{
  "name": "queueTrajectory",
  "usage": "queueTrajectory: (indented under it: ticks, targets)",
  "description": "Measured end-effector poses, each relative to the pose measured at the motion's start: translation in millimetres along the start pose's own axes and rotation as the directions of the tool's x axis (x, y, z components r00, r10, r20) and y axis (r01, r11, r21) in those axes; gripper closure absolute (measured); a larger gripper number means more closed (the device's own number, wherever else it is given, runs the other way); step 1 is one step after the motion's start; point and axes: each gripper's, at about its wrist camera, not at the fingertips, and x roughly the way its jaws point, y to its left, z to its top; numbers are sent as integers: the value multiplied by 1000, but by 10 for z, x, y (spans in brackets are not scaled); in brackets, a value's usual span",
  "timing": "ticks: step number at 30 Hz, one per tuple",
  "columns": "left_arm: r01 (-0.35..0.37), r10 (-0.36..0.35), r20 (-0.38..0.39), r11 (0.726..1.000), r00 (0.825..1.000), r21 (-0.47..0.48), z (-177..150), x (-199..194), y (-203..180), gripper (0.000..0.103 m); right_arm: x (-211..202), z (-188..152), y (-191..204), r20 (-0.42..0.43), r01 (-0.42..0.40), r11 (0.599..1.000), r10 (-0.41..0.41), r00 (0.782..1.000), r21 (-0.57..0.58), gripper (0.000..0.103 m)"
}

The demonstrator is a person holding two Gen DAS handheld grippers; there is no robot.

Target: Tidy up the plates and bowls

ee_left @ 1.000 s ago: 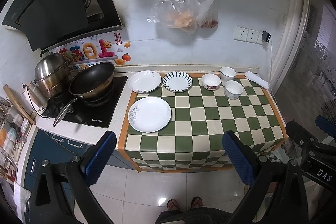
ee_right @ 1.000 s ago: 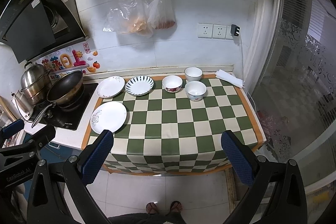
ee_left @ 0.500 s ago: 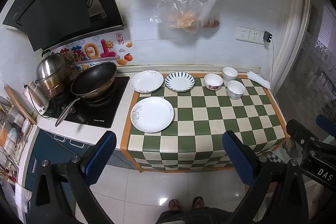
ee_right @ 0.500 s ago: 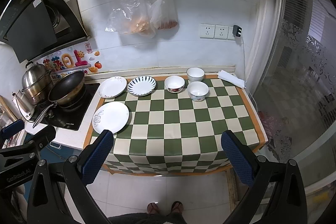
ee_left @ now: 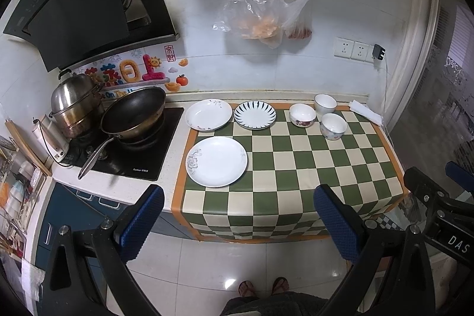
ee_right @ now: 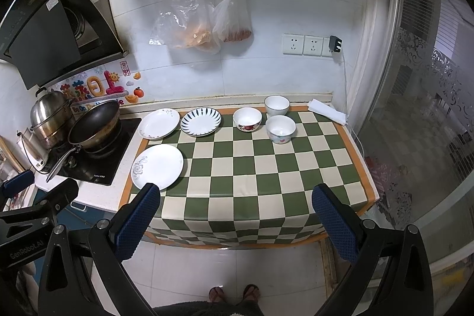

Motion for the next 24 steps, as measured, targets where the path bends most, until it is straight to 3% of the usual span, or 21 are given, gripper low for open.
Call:
queueTrajectory:
  ticks: [24]
  targets:
    - [0,0,8,1000,1000,1,152,92,105,0,127,142,114,3,9,1000,-9,1000,3,0]
